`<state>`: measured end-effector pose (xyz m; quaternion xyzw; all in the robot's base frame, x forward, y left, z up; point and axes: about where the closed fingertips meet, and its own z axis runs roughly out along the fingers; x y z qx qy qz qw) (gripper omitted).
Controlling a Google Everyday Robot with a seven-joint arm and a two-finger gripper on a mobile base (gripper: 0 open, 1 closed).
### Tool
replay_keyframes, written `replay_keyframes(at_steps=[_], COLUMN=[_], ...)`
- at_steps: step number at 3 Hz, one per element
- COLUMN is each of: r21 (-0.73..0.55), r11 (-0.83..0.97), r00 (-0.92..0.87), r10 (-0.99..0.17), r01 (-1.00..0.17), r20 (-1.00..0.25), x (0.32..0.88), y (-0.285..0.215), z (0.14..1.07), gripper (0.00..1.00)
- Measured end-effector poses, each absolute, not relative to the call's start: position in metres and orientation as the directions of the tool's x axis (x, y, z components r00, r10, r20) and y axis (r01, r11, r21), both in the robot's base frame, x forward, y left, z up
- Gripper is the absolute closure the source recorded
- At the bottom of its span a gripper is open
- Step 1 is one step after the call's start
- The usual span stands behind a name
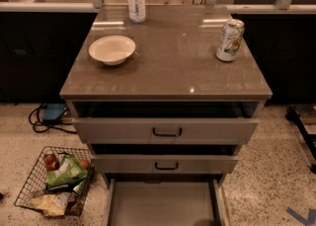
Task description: Close bottom drawer
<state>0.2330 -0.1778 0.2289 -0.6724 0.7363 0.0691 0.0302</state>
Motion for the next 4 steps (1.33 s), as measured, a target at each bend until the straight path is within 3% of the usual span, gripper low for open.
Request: replay_keyframes(at_steps=[1,2,4], r21=[0.072,0.075,0.077], r11=[0.085,0.084,0.072], r00=[-0.094,-0.094,-0.084], r10=[-0.985,-0.985,-0.982], r01=[-0.994,-0.994,-0.994], r20=[-0.142,-0.142,-0.167], x=[0.229,0.228,0.234], y=[-0.177,-0.177,-0.167], z=[0.224,0.223,0.198], gripper=[0.88,1.00,1.00])
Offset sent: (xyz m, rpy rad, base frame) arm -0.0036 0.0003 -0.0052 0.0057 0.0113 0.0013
